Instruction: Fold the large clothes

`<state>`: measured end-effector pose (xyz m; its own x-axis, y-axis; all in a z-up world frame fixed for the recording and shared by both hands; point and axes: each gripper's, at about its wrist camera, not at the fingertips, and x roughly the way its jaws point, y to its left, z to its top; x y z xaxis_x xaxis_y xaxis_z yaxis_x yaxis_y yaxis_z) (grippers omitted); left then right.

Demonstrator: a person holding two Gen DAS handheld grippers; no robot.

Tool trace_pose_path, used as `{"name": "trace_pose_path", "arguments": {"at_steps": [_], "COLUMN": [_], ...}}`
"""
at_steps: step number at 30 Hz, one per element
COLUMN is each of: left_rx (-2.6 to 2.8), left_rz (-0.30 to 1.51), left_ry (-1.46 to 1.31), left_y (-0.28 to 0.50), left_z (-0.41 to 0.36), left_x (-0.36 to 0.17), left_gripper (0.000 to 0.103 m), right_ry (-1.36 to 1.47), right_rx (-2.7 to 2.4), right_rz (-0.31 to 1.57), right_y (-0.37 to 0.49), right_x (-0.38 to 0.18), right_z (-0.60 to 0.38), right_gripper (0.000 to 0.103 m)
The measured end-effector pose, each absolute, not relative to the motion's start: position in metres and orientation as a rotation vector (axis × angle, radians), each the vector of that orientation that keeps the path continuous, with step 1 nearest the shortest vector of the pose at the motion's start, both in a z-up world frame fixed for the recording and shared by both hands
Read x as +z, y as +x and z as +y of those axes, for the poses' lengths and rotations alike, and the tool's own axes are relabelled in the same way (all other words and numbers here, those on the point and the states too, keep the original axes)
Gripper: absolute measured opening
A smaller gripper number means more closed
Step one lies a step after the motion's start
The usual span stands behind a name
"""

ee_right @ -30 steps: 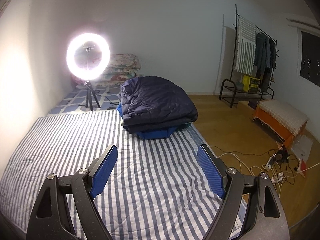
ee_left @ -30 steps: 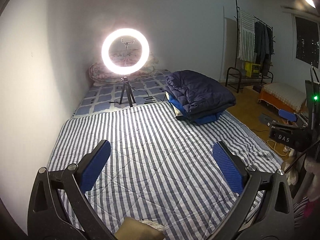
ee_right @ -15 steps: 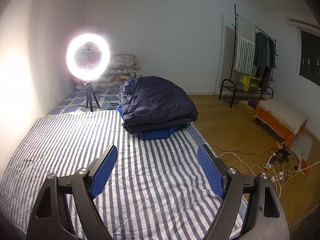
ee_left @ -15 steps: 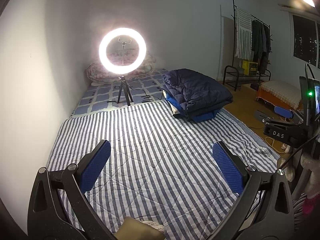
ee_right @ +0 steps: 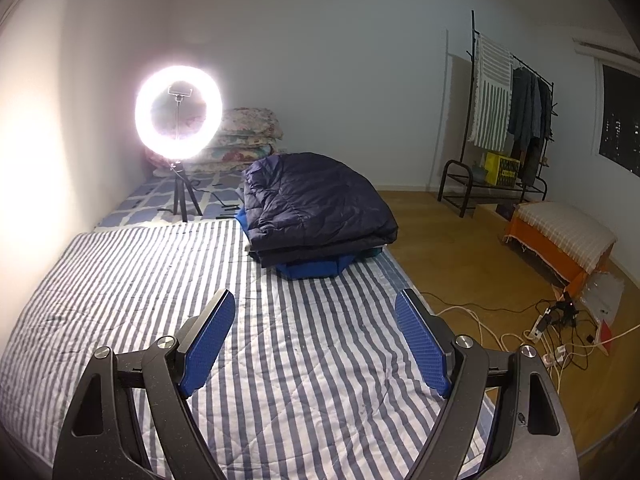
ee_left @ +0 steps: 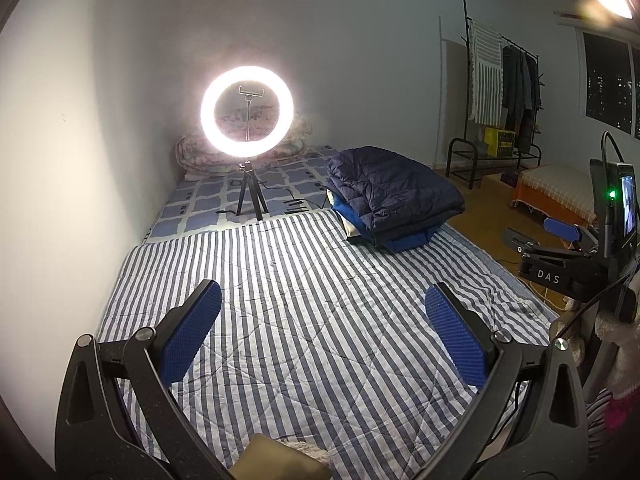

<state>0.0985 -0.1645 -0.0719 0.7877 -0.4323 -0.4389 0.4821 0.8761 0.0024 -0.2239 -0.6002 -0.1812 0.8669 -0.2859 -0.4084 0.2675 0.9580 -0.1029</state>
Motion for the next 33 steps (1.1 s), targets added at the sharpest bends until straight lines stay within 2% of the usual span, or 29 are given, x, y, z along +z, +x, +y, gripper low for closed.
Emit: {"name": "trace_pose_path", "arguments": {"at_steps": [33], "left_rx": [-0.494], "left_rz": [0.442], "left_ry": [0.113], "left_y": [0.0959], "left_z": [-0.1654], "left_x": [-0.0698], "left_gripper": [0.103], "right_ry": [-0.027], "right_rx": [-0.296], "right_rz": [0.434], "right_y": [-0.2267], "right_x": [-0.1781], "right_z": [-0.6032], "right_gripper": [0.082]}}
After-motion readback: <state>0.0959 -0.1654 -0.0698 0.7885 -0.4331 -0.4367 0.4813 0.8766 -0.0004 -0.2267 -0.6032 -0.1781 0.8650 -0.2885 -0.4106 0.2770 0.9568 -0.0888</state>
